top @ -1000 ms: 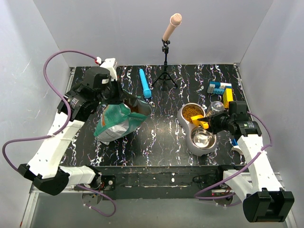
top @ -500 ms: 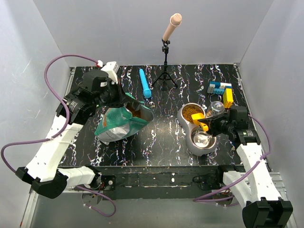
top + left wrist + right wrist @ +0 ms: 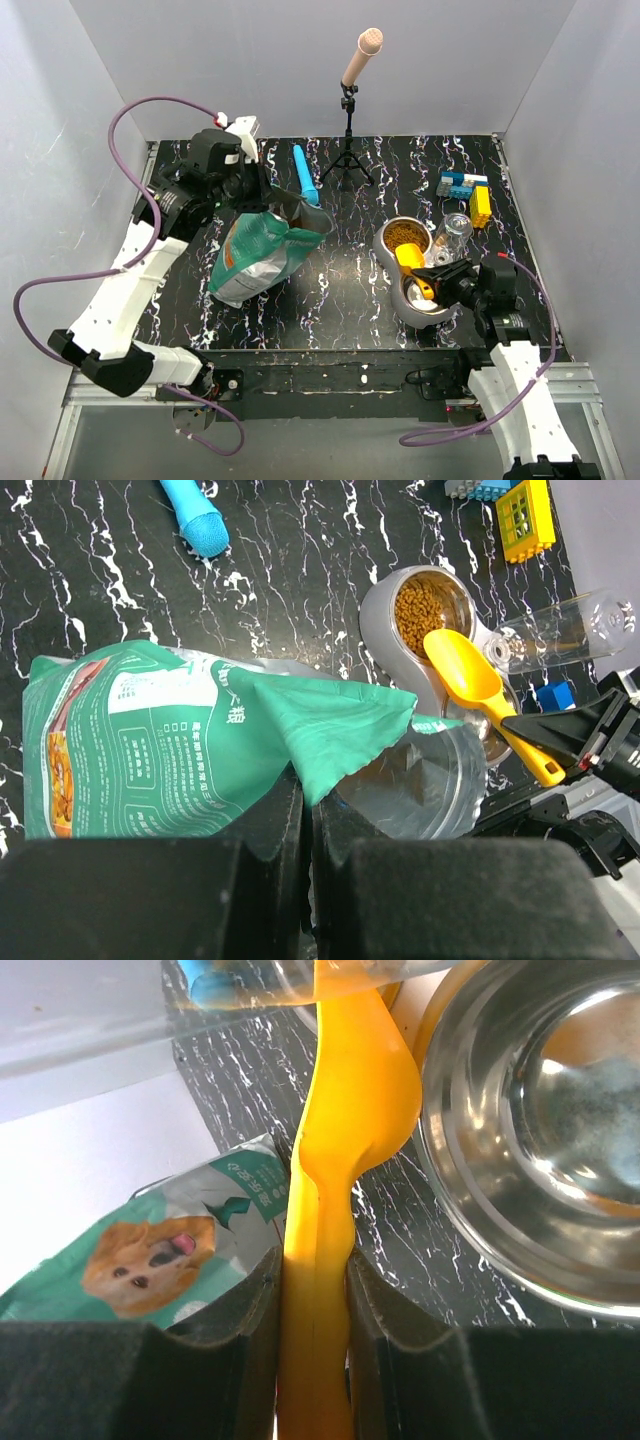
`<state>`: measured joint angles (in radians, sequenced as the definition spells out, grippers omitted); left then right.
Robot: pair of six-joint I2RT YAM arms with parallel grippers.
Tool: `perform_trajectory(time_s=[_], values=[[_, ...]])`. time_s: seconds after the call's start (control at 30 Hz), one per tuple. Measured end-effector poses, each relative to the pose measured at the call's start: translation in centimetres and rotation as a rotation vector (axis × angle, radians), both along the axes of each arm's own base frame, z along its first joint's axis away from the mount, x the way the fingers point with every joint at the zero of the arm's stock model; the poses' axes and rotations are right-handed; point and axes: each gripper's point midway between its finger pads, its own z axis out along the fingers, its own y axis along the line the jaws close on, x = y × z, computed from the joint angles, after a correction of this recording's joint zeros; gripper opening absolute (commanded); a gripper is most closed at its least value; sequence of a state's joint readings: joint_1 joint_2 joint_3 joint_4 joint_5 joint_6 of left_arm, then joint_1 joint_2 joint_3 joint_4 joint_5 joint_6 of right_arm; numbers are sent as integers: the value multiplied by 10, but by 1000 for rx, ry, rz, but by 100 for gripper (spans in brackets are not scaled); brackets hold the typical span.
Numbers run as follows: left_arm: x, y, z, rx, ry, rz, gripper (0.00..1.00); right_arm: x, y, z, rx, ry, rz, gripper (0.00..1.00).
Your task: Serve the pet food
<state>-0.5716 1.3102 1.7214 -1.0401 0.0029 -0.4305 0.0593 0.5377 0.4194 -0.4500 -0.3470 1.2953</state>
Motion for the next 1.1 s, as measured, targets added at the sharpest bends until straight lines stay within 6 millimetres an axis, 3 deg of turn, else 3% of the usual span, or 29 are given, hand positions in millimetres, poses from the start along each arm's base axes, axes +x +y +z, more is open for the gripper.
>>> perform_trajectory(time_s=[0.23, 0.5, 0.63, 0.77, 0.87, 0.97, 1.1], values=[[7, -7, -1, 9, 2, -21, 0, -2, 1, -4, -3, -113, 16, 1], [6, -13, -4, 19, 12, -68, 0, -12, 9, 28, -12, -283, 99, 1], [5, -16, -5, 16, 16, -92, 0, -24, 20, 73, -2, -405, 201, 1], [4, -23, -7, 5, 25, -126, 0, -47, 33, 144, -7, -572, 350, 1], [3, -31, -11, -18, 40, -160, 0, -67, 43, 184, -6, -653, 475, 1], [0, -38, -15, -44, 59, -186, 0, -84, 50, 204, 0, -665, 605, 1], [-1, -50, -19, -86, 94, -221, 0, -97, 56, 214, 17, -620, 738, 1]])
